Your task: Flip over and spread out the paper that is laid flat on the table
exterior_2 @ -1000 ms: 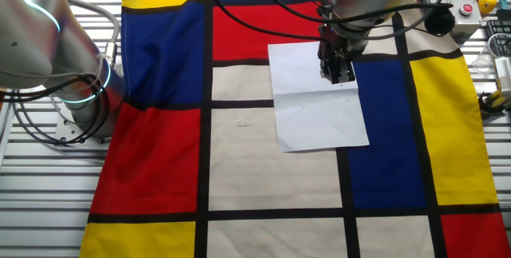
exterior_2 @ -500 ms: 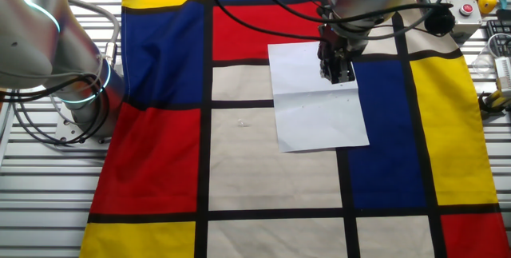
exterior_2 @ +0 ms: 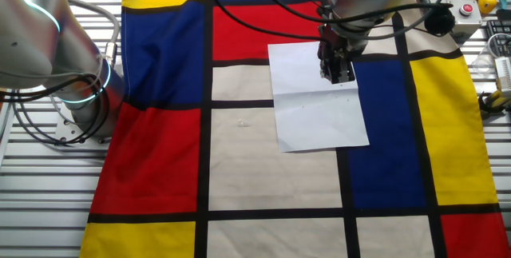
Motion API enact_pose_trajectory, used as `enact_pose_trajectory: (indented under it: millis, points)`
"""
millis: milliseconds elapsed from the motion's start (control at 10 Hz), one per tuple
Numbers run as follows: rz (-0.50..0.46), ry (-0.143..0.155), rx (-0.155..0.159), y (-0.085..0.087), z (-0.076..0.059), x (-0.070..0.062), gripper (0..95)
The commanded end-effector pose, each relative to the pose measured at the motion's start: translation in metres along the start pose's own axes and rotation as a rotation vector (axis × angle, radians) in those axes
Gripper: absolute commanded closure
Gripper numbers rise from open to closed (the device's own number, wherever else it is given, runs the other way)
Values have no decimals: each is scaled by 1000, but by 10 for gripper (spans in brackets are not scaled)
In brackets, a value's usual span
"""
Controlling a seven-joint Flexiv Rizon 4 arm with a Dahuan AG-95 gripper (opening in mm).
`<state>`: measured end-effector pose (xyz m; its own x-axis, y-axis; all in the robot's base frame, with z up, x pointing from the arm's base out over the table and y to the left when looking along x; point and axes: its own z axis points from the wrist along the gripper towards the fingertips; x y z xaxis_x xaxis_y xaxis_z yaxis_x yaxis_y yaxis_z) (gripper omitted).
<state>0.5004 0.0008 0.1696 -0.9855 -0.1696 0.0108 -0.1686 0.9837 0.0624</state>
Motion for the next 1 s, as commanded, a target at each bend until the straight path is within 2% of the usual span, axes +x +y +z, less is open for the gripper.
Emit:
enact_pose_trajectory:
  millis: [100,500,600,800,1000]
  points:
    - [-1,0,0,0,0,0,950]
    - [-1,0,0,0,0,0,950]
    - [-32,54,53,0,0,0,950]
    - [-34,69,49,0,0,0,950]
    - [-36,63,49,0,0,0,950]
